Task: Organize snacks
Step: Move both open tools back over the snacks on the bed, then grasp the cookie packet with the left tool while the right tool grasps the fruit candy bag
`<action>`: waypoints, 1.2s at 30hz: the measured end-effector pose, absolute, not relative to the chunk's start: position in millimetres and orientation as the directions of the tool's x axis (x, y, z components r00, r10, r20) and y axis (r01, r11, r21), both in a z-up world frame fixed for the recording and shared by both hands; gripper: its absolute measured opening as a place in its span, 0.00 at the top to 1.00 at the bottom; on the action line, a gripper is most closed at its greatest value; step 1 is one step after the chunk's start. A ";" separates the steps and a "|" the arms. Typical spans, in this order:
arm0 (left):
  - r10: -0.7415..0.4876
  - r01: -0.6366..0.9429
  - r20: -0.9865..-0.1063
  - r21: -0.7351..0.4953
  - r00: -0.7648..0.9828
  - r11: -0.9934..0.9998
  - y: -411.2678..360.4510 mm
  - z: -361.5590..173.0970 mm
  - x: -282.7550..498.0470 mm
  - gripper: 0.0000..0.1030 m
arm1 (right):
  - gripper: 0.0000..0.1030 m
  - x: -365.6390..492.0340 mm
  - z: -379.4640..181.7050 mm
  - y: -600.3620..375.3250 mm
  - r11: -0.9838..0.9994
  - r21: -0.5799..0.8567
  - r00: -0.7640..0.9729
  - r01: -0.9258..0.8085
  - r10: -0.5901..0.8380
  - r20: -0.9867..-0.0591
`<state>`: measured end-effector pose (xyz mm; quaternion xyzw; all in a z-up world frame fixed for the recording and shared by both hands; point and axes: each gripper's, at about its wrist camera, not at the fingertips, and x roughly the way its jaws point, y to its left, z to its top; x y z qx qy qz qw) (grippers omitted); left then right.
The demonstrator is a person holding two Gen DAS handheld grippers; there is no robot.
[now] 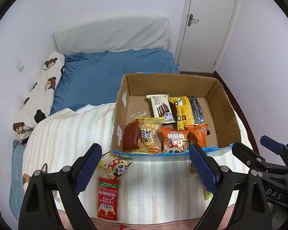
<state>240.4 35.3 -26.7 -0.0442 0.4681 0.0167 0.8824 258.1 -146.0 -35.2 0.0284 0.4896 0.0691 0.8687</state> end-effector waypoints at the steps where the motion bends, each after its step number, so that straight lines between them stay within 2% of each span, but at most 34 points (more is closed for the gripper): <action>1: -0.016 -0.073 -0.824 -0.070 0.567 0.995 36.2 -23.8 235.5 0.10 | 0.06 253.5 -33.5 -146.0 0.988 0.129 0.514 -0.090 0.157 -0.843; 6: -0.021 -0.099 -0.835 -0.091 0.550 0.991 40.0 -27.3 204.7 0.10 | 0.06 227.7 -31.8 -153.6 0.977 0.200 0.498 -0.076 0.212 -0.841; 11: -0.030 -0.165 -0.890 -0.118 0.455 0.979 53.0 -66.7 160.5 0.10 | 0.06 189.1 -69.9 -162.5 0.966 0.252 0.403 -0.062 0.255 -0.879; 14: -0.038 -0.216 -0.941 -0.117 0.336 0.969 57.5 -111.8 125.6 0.10 | 0.06 164.8 -105.8 -169.8 0.959 0.280 0.326 -0.036 0.276 -0.904; 18: -0.115 -0.302 -0.984 -0.151 0.134 0.941 62.0 -184.6 91.3 0.10 | 0.06 143.7 -148.5 -185.2 0.953 0.302 0.241 0.022 0.288 -0.927; 21: -0.222 -0.379 -0.975 -0.198 -0.020 0.904 58.2 -240.0 72.7 0.10 | 0.06 135.7 -173.8 -201.6 0.946 0.316 0.191 0.073 0.298 -0.935; 25: -0.327 -0.457 -0.941 -0.251 -0.093 0.853 49.2 -281.0 64.3 0.10 | 0.06 135.6 -194.2 -221.8 0.935 0.330 0.166 0.129 0.307 -0.937; 26: -0.338 -0.469 -0.936 -0.256 -0.098 0.845 45.8 -288.1 64.7 0.12 | 0.06 137.3 -197.8 -227.9 0.933 0.329 0.165 0.144 0.305 -0.938; 27: -0.339 -0.476 -0.936 -0.258 -0.092 0.841 43.0 -291.7 64.9 0.27 | 0.06 141.2 -200.6 -233.5 0.931 0.330 0.166 0.155 0.305 -0.938; 32: -0.245 -0.407 -0.968 -0.203 -0.053 0.891 12.0 -281.7 79.5 0.34 | 0.06 171.8 -210.8 -250.8 0.924 0.336 0.167 0.182 0.307 -0.937; 36: -0.183 -0.325 -0.983 -0.168 -0.015 0.931 -18.0 -267.0 103.1 0.37 | 0.06 214.7 -217.8 -240.4 0.952 0.287 0.161 0.108 0.269 -0.950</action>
